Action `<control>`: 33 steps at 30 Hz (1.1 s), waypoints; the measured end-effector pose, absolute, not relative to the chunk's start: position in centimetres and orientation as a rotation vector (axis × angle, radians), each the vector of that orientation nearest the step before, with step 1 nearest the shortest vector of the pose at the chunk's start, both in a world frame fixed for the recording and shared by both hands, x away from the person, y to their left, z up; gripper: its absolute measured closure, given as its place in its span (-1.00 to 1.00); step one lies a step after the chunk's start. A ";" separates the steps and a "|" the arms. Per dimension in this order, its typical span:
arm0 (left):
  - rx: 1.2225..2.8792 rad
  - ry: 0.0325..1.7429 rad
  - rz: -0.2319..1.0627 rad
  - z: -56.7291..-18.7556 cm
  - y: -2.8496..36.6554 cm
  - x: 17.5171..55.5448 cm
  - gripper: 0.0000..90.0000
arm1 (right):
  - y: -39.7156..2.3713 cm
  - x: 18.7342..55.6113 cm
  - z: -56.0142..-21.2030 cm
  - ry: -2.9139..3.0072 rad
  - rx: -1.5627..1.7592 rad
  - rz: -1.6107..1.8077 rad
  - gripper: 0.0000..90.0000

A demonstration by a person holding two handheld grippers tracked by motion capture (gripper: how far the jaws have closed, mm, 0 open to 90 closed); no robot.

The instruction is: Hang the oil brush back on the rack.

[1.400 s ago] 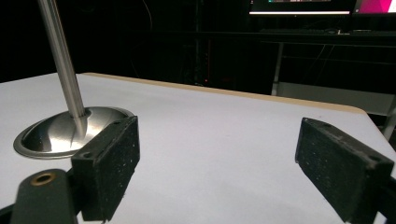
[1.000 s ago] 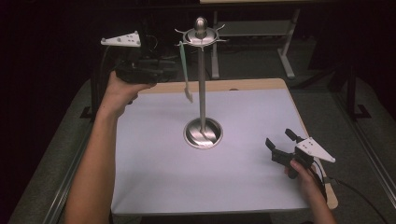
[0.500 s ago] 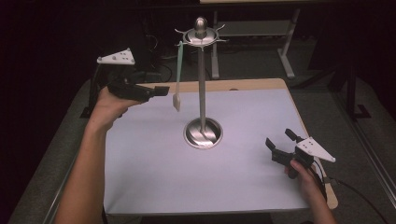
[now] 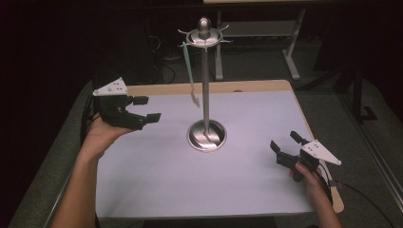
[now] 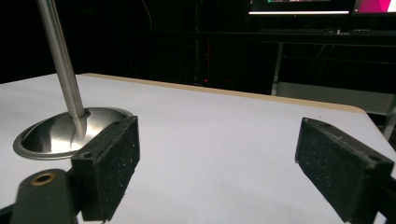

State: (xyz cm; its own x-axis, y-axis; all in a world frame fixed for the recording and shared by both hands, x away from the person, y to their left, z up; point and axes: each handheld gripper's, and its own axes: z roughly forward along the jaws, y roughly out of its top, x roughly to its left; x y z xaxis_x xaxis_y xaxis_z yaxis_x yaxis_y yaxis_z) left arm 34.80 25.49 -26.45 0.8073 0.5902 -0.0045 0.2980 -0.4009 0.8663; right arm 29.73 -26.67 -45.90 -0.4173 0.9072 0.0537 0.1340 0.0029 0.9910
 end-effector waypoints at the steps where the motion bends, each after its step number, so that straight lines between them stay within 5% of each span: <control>1: 2.010 0.672 0.382 -26.8 25.6 34.5 -0.59 | -26.7 29.7 -45.9 1.616 1.091 1.479 -0.70; 33: 1.968 0.858 0.446 -39.1 28.2 29.4 -0.60 | -26.6 29.6 -45.9 1.614 1.088 1.469 -0.70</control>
